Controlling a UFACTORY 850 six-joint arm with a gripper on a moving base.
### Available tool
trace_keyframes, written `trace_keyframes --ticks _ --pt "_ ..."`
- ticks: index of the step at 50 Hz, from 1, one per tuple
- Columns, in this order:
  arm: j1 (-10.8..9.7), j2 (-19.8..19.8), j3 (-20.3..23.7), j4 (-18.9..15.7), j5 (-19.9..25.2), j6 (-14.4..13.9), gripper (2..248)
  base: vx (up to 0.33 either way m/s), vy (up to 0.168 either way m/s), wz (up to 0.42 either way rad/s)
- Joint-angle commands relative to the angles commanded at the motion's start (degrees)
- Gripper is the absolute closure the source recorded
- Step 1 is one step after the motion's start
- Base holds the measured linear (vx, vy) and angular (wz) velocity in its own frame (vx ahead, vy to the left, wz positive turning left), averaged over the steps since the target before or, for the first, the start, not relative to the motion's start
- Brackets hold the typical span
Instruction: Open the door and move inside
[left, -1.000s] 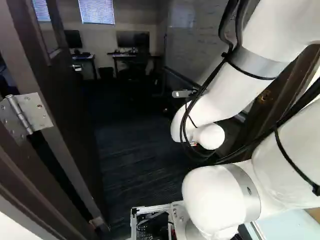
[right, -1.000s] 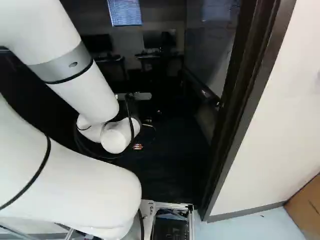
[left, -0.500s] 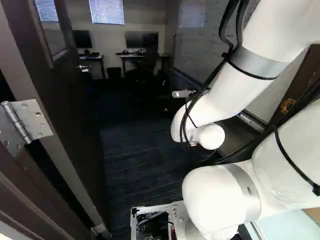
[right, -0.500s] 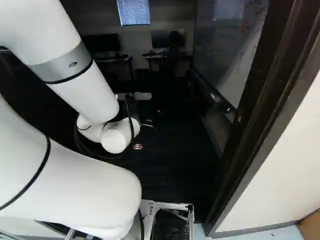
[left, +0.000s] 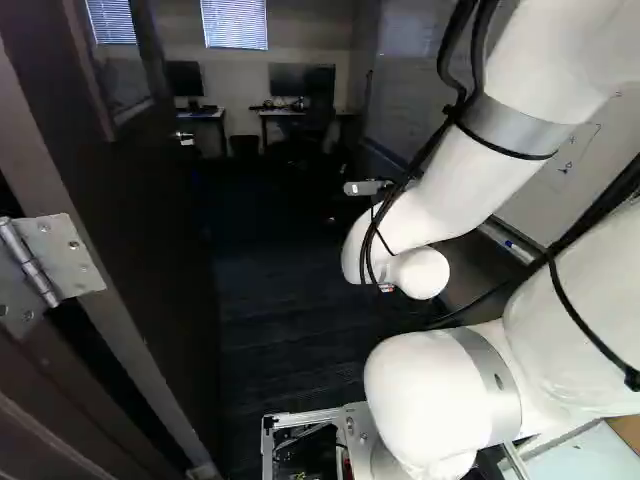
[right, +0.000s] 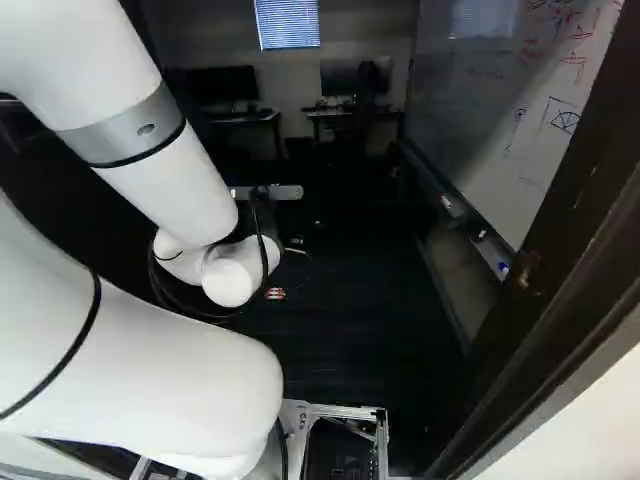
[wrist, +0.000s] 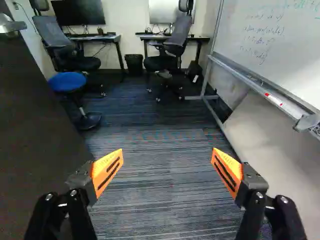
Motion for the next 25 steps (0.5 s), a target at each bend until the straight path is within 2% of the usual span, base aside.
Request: trace_keyframes --ticks 25 --pt "0.0 0.0 0.0 0.0 0.0 0.0 3 0.1 0.0 -0.004"
